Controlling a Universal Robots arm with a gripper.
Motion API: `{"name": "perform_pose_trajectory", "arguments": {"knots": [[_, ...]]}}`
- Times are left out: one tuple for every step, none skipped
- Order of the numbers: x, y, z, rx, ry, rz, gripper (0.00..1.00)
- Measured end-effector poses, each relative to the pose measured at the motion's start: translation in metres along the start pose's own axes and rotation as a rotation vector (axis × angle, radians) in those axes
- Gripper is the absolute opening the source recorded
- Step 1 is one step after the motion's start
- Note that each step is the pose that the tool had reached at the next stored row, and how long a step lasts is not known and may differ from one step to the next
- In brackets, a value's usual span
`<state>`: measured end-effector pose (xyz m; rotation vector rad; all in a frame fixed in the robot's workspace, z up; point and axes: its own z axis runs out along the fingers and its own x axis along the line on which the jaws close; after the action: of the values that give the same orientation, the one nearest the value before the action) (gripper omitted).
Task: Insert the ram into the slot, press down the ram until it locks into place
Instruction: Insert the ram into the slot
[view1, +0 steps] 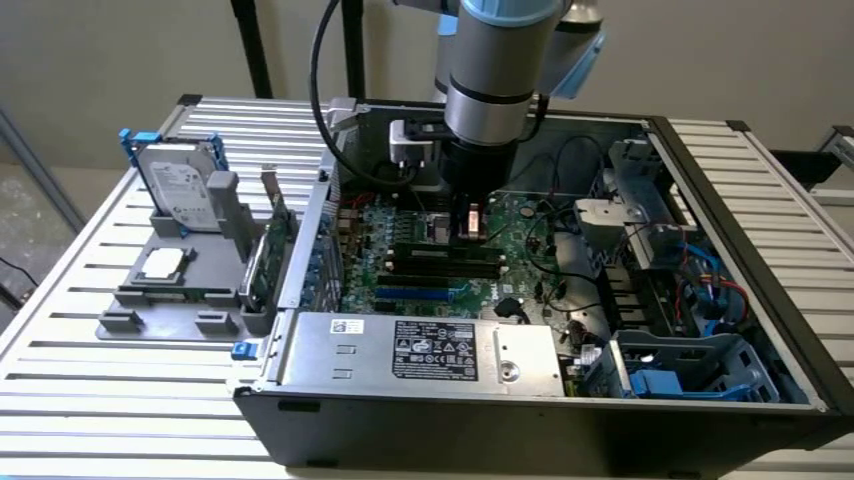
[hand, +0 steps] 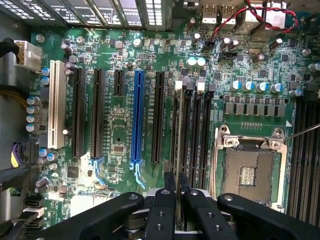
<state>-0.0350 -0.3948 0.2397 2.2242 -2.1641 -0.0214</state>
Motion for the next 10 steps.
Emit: {"name": "perform_pose_trajectory", "arguments": {"knots": [[-0.0002, 0.0000, 0.0001, 0.0001, -0.0001, 0.000, 0.14], [-0.0005, 0.0000, 0.0001, 0.0000, -0.0001, 0.000, 0.14], [-0.0010, 0.0000, 0.0001, 0.0000, 0.0001, 0.000, 0.14], [-0.0013, 0.0000, 0.0004, 0.0005, 0.0000, 0.000, 0.14], [-0.0015, -0.0001, 0.0006, 0.0010, 0.0003, 0.000, 0.14], [-0.0017, 0.0000, 0.0009, 0.0021, 0.0009, 0.000, 0.14], [-0.0019, 0.0000, 0.0012, 0.0034, 0.0017, 0.000, 0.14], [-0.0021, -0.0001, 0.0015, 0.0049, 0.0030, 0.000, 0.14], [-0.0023, -0.0001, 0.0019, 0.0062, 0.0045, 0.000, 0.14], [-0.0025, -0.0001, 0.0022, 0.0072, 0.0060, 0.000, 0.14]]}}
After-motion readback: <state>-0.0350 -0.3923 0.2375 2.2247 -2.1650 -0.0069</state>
